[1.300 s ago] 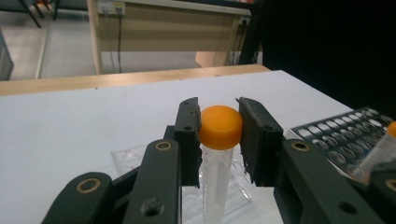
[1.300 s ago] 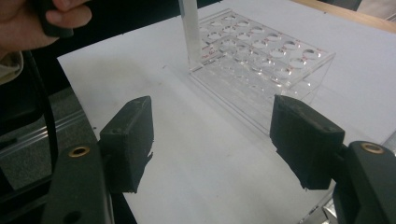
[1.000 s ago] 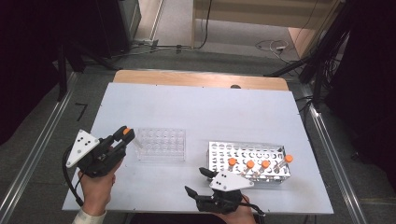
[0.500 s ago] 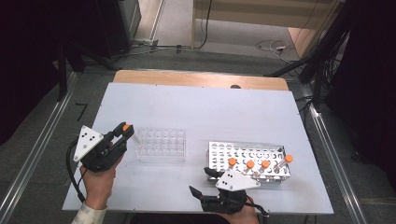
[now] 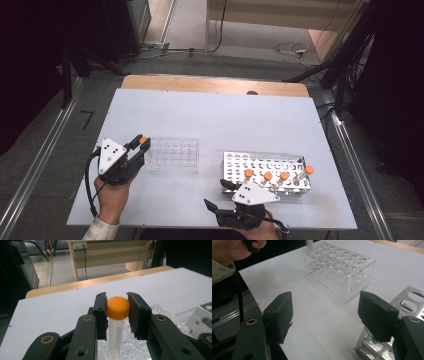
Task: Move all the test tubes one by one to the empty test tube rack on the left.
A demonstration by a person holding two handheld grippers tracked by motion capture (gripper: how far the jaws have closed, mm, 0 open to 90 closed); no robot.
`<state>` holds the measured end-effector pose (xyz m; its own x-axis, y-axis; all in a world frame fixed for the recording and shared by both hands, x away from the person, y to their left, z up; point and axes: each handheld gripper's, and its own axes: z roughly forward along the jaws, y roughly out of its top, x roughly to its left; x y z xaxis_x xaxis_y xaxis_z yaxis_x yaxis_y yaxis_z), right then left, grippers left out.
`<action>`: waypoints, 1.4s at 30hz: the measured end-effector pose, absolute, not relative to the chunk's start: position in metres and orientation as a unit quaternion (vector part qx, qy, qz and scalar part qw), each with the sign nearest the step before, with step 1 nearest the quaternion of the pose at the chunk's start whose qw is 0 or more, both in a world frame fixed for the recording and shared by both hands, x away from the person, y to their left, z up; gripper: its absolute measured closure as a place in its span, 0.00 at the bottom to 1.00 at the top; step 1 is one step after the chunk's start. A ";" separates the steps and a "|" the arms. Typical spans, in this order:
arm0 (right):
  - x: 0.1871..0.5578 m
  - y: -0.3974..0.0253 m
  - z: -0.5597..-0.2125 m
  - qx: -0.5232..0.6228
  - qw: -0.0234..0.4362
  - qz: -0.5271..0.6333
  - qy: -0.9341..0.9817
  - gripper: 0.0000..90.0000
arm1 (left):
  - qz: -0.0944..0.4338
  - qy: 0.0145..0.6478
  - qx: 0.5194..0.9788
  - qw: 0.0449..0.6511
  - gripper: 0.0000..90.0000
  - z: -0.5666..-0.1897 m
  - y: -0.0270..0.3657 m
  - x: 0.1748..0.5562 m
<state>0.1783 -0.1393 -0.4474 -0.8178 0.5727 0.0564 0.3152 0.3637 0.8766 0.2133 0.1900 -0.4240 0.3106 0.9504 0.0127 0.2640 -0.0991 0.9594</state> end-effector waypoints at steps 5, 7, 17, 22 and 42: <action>0.178 -0.140 -0.447 0.273 0.132 0.495 0.815 0.30 | 0.355 0.470 0.658 0.469 0.77 -0.433 0.187 0.216; 0.178 -0.140 -0.447 0.273 0.132 0.495 0.814 0.30 | 0.354 0.471 0.659 0.467 0.77 -0.435 0.186 0.217; 0.179 -0.141 -0.448 0.274 0.133 0.494 0.815 0.30 | 0.340 0.481 0.659 0.467 0.76 -0.445 0.189 0.218; 0.179 -0.141 -0.448 0.275 0.132 0.492 0.815 0.30 | 0.329 0.487 0.659 0.469 0.76 -0.449 0.191 0.219; 0.179 -0.141 -0.449 0.276 0.132 0.492 0.815 0.30 | 0.334 0.492 0.647 0.477 0.57 -0.448 0.191 0.215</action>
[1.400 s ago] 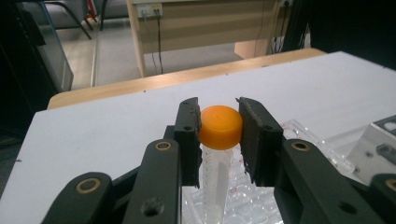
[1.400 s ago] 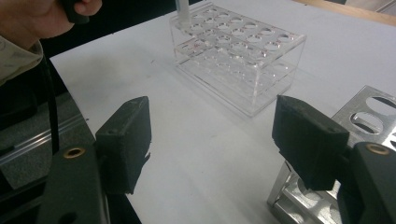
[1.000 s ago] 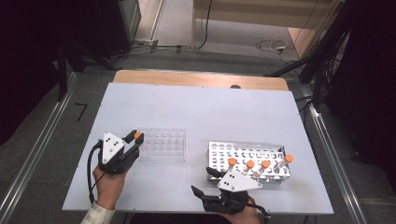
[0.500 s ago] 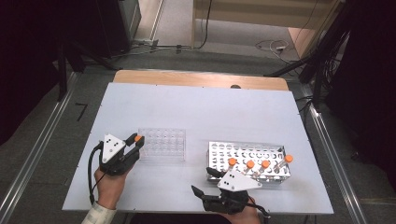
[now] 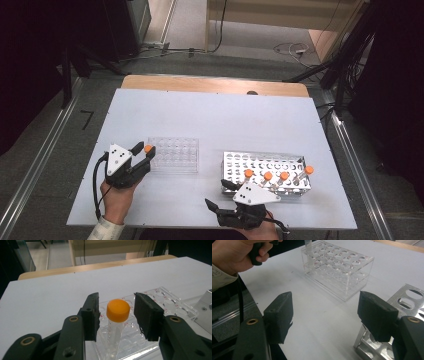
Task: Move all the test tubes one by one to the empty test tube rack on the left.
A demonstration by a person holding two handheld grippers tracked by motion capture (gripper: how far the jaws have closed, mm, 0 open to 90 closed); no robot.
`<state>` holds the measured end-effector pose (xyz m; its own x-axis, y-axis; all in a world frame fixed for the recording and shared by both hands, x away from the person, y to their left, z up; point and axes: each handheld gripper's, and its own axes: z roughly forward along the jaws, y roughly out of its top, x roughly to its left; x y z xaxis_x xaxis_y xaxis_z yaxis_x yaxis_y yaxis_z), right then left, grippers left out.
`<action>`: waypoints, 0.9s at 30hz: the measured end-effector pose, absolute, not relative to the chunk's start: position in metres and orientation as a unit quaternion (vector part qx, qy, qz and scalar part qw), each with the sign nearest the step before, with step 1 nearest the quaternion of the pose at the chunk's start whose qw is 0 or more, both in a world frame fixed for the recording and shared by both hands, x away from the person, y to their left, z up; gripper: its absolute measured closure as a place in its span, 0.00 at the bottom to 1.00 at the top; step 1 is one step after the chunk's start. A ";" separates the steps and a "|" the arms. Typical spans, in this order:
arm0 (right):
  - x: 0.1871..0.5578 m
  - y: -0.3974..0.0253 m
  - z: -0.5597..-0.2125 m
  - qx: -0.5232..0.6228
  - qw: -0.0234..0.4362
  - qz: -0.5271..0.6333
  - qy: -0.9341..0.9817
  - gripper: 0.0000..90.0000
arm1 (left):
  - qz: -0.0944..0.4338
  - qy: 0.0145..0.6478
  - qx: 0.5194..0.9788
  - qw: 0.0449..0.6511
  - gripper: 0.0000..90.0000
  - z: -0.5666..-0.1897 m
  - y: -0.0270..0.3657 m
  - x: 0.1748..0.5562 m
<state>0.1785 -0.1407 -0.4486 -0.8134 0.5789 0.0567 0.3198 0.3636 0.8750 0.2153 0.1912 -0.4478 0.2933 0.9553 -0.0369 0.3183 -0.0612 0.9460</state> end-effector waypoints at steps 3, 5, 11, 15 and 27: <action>0.178 -0.141 -0.448 0.276 0.131 0.493 0.815 0.30 | 0.342 0.496 0.642 0.475 0.48 -0.445 0.190 0.213; 0.178 -0.141 -0.448 0.276 0.132 0.494 0.814 0.30 | 0.346 0.498 0.638 0.475 0.40 -0.444 0.188 0.210; 0.177 -0.142 -0.446 0.277 0.131 0.497 0.812 0.30 | 0.355 0.503 0.628 0.476 0.22 -0.440 0.185 0.201; 0.176 -0.144 -0.445 0.277 0.133 0.499 0.810 0.30 | 0.351 0.503 0.628 0.478 0.20 -0.441 0.186 0.197; 0.169 -0.157 -0.433 0.281 0.150 0.519 0.793 0.31 | 0.361 0.511 0.619 0.475 0.20 -0.444 0.194 0.194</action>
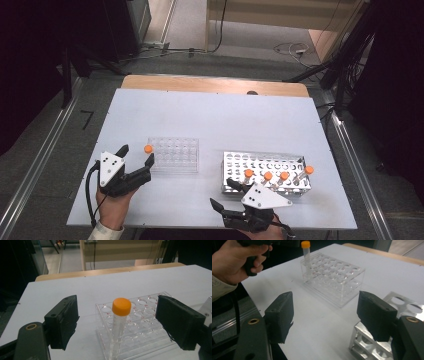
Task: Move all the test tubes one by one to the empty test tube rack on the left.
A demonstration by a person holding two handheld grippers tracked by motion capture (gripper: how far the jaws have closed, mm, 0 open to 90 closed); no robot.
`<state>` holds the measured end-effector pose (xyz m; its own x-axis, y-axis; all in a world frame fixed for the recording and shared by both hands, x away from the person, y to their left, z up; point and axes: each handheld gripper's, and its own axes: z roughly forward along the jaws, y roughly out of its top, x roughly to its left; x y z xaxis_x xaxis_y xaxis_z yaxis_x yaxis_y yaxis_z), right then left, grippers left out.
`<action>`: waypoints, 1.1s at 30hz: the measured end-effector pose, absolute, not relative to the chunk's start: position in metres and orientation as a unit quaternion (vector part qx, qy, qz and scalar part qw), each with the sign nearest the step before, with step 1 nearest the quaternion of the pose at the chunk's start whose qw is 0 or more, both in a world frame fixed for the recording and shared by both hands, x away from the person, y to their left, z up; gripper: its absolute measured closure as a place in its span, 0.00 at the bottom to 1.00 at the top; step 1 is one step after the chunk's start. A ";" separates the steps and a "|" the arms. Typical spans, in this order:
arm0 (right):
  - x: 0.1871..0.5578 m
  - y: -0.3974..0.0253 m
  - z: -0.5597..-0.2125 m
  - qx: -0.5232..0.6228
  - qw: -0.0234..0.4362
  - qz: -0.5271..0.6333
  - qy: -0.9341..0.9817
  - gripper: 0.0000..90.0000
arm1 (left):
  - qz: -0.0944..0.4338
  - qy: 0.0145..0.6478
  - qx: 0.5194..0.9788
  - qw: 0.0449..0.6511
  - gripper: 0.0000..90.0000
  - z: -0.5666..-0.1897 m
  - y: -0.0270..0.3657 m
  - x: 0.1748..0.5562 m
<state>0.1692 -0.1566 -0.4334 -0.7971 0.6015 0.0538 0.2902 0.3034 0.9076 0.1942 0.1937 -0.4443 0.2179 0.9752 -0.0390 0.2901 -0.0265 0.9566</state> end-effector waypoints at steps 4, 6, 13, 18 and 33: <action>0.168 -0.169 -0.426 0.292 0.166 0.529 0.779 0.32 | 0.361 0.513 0.617 0.475 0.20 -0.445 0.195 0.194; 0.169 -0.176 -0.422 0.298 0.173 0.533 0.773 0.32 | 0.362 0.513 0.617 0.475 0.20 -0.445 0.196 0.194; 0.171 -0.203 -0.414 0.325 0.205 0.540 0.749 0.32 | 0.362 0.513 0.617 0.474 0.20 -0.445 0.196 0.194; 0.176 -0.231 -0.409 0.359 0.244 0.538 0.723 0.33 | 0.364 0.514 0.615 0.475 0.21 -0.445 0.196 0.194; 0.187 -0.287 -0.412 0.433 0.309 0.514 0.674 0.34 | 0.367 0.515 0.614 0.473 0.21 -0.446 0.196 0.194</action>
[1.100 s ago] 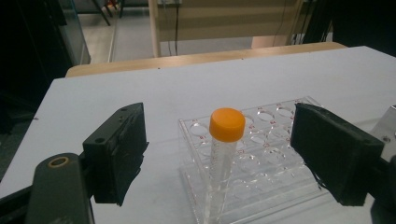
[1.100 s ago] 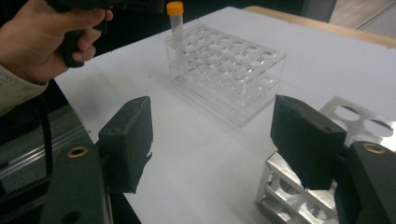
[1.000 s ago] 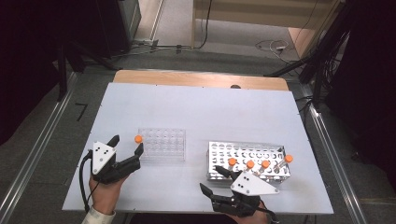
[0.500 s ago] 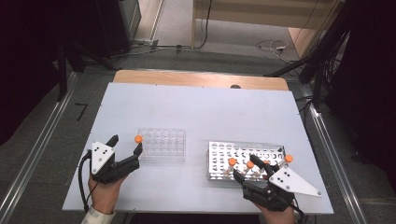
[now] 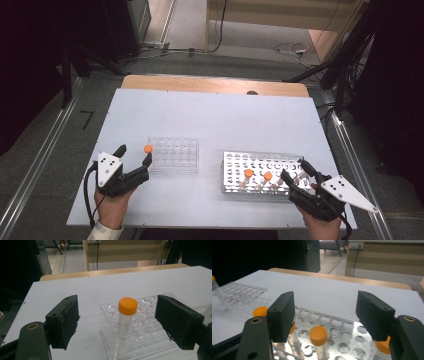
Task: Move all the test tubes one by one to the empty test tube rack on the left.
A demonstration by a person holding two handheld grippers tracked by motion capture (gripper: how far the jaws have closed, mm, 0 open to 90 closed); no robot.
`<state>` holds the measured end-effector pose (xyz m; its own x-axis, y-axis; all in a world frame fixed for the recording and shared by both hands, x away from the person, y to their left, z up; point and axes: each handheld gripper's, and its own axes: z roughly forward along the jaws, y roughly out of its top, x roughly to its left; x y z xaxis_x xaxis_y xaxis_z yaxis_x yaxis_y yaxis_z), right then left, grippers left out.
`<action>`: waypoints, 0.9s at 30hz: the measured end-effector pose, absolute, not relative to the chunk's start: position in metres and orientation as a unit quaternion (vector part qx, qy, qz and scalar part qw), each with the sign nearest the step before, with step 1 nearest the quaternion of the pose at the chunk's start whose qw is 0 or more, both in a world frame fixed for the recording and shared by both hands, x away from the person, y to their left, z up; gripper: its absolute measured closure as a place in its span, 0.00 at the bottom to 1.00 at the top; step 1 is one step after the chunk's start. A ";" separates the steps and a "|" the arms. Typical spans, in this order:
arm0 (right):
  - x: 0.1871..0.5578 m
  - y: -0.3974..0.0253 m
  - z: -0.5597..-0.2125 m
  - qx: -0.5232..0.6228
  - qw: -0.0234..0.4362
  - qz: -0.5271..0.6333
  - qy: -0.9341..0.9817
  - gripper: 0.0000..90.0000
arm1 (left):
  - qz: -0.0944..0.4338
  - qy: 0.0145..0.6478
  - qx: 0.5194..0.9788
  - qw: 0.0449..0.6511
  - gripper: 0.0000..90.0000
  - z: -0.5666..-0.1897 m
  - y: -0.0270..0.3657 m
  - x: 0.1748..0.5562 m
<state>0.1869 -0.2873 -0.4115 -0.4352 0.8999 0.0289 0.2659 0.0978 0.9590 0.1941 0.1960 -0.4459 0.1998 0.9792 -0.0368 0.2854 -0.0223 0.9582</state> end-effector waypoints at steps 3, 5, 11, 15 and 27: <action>0.190 -0.297 -0.414 0.444 0.317 0.507 0.667 0.35 | 0.367 0.514 0.615 0.472 0.21 -0.446 0.196 0.194; 0.192 -0.303 -0.416 0.451 0.319 0.503 0.664 0.35 | 0.368 0.514 0.614 0.472 0.21 -0.447 0.196 0.194; 0.198 -0.319 -0.427 0.466 0.328 0.487 0.662 0.35 | 0.367 0.515 0.615 0.471 0.21 -0.447 0.196 0.195; 0.202 -0.327 -0.434 0.473 0.333 0.484 0.657 0.35 | 0.366 0.515 0.617 0.469 0.21 -0.447 0.196 0.195; 0.205 -0.330 -0.455 0.464 0.336 0.486 0.660 0.39 | 0.367 0.518 0.615 0.467 0.21 -0.448 0.198 0.195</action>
